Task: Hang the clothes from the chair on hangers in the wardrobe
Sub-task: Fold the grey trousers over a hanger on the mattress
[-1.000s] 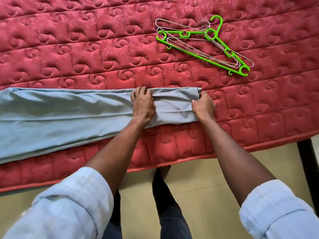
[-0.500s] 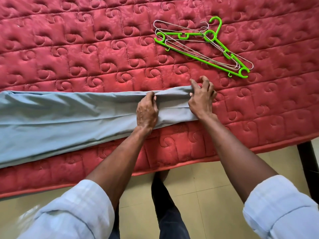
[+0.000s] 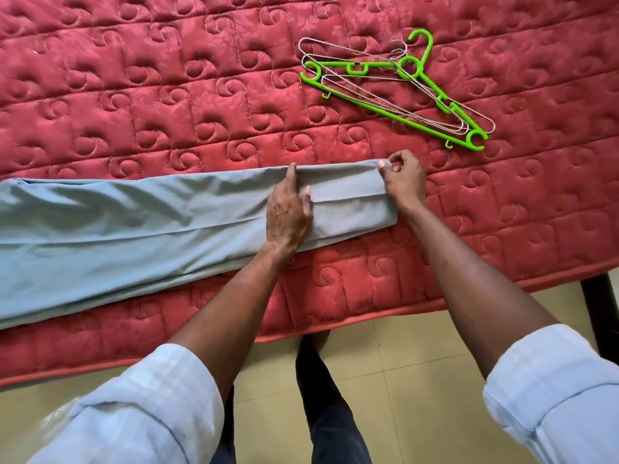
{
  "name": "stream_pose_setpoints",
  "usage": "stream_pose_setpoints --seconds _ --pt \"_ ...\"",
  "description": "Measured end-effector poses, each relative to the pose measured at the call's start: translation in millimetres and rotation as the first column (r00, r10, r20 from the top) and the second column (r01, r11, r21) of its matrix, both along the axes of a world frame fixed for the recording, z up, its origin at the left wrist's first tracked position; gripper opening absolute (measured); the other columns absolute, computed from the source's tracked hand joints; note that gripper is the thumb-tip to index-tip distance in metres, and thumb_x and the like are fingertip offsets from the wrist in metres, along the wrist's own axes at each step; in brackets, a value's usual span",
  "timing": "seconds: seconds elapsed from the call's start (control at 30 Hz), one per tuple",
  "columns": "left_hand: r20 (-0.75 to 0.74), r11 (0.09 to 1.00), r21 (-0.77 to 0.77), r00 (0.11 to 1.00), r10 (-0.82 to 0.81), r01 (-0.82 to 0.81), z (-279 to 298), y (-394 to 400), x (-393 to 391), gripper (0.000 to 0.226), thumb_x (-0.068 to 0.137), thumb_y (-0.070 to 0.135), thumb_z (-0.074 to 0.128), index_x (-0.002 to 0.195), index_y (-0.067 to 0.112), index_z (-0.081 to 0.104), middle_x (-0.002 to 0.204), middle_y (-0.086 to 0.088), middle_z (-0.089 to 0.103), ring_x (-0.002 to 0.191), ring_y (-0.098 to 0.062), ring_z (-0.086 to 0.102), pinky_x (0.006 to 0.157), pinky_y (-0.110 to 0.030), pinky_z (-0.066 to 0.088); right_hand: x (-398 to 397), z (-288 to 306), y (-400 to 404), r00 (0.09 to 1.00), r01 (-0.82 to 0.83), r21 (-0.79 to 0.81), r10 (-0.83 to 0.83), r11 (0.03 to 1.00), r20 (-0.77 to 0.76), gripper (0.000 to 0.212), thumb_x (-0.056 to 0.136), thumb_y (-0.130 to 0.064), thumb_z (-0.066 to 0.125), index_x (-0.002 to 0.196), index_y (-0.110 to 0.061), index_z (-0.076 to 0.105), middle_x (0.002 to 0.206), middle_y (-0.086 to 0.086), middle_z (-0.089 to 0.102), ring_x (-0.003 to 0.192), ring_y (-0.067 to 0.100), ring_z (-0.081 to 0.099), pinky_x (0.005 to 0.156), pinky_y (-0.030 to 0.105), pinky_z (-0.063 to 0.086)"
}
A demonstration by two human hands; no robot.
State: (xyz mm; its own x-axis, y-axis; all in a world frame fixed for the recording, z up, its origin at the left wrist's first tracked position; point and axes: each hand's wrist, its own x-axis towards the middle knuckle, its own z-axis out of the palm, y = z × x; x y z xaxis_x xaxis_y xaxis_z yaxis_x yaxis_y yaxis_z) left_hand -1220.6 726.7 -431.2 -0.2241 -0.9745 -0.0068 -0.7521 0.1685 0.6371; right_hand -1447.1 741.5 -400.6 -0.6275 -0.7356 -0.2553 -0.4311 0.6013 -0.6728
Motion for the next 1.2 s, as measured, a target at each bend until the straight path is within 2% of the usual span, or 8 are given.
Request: stream_pose_setpoints --seconds 0.17,0.43,0.57,0.73,0.83,0.93,1.07,1.2 --pt "0.286 0.946 0.065 0.902 -0.322 0.317 -15.0 39.6 15.6 0.082 0.094 0.061 0.033 0.157 0.013 0.012 0.164 -0.013 0.011 0.152 -0.029 0.007 0.123 -0.047 0.005 11.4 -3.0 16.4 0.958 0.283 0.138 -0.272 0.949 -0.094 0.036 0.094 -0.040 0.054 0.108 -0.007 0.057 0.118 0.017 0.060 0.110 0.032 0.055 0.086 0.038 0.039" --pt "0.441 0.896 0.136 0.784 -0.437 0.423 -17.7 67.1 13.6 0.070 0.088 0.037 0.029 0.155 0.021 0.026 0.164 -0.011 0.013 0.151 -0.033 0.005 0.120 -0.056 -0.001 38.6 -16.4 49.1 0.964 0.024 0.233 0.039 0.972 -0.263 0.039 0.089 -0.034 0.063 0.115 -0.005 0.055 0.123 0.020 0.053 0.118 0.038 0.047 0.099 0.045 0.034" --pt "0.345 0.888 0.235 0.820 -0.457 0.396 -4.8 69.3 10.6 0.074 0.094 0.063 0.010 0.156 0.026 0.018 0.165 -0.006 0.003 0.152 -0.025 -0.004 0.121 -0.047 -0.005 42.7 -3.9 39.8 0.970 0.082 0.263 -0.016 0.961 -0.244 0.048 0.091 -0.036 0.062 0.123 -0.002 0.051 0.130 0.022 0.053 0.121 0.038 0.048 0.100 0.042 0.035" --pt "0.060 0.951 0.305 0.995 -0.077 0.055 16.5 35.3 -6.0 0.057 0.091 0.055 0.039 0.135 0.025 0.057 0.138 -0.003 0.050 0.130 -0.023 0.040 0.108 -0.040 0.028 34.7 9.6 23.5 0.989 0.148 0.473 -0.143 0.869 -0.047 0.094 0.067 -0.056 0.080 0.133 0.001 0.045 0.136 0.020 0.055 0.127 0.032 0.052 0.099 0.036 0.043" --pt "0.048 0.872 0.489 0.998 -0.027 0.000 21.2 11.7 -18.1 0.038 0.092 0.047 0.055 0.120 0.025 0.068 0.124 -0.005 0.054 0.123 -0.024 0.045 0.104 -0.038 0.033 32.0 9.0 21.2 0.982 0.112 0.531 -0.175 0.840 0.070 0.071 0.064 -0.039 0.089 0.116 0.001 0.062 0.125 0.013 0.064 0.112 0.026 0.063 0.089 0.032 0.049" --pt "-0.056 0.798 0.602 0.998 0.038 0.004 24.3 -3.7 -13.9 0.037 0.083 0.047 0.060 0.104 0.019 0.073 0.106 -0.007 0.068 0.105 -0.024 0.061 0.095 -0.039 0.048 29.9 19.0 24.9 0.908 0.153 0.406 -0.291 0.901 0.301 0.028 0.066 -0.010 0.086 0.075 -0.006 0.060 0.089 0.008 0.066 0.066 0.018 0.059 0.051 0.022 0.046" --pt "-0.251 0.769 0.639 0.945 0.210 -0.001 43.5 -10.2 3.2 0.017 0.092 0.023 0.061 0.086 0.010 0.068 0.073 0.000 0.064 0.063 -0.010 0.056 0.063 -0.027 0.045 31.0 54.9 27.2 0.897 0.118 0.216 -0.197 0.969 0.395 0.020 0.061 -0.007 0.080 0.078 -0.006 0.069 0.073 0.001 0.063 0.062 0.016 0.054 0.045 0.017 0.037" --pt "-0.558 0.676 0.717 0.721 0.410 0.170 86.3 -12.5 32.6 0.018 0.098 0.019 0.056 0.089 0.006 0.065 0.072 -0.006 0.063 0.059 -0.013 0.056 0.055 -0.024 0.043 70.7 108.1 11.1 0.964 0.043 0.079 -0.062 0.996 0.259 0.025 0.064 -0.008 0.078 0.086 -0.012 0.067 0.081 0.000 0.064 0.071 0.016 0.055 0.053 0.023 0.038"
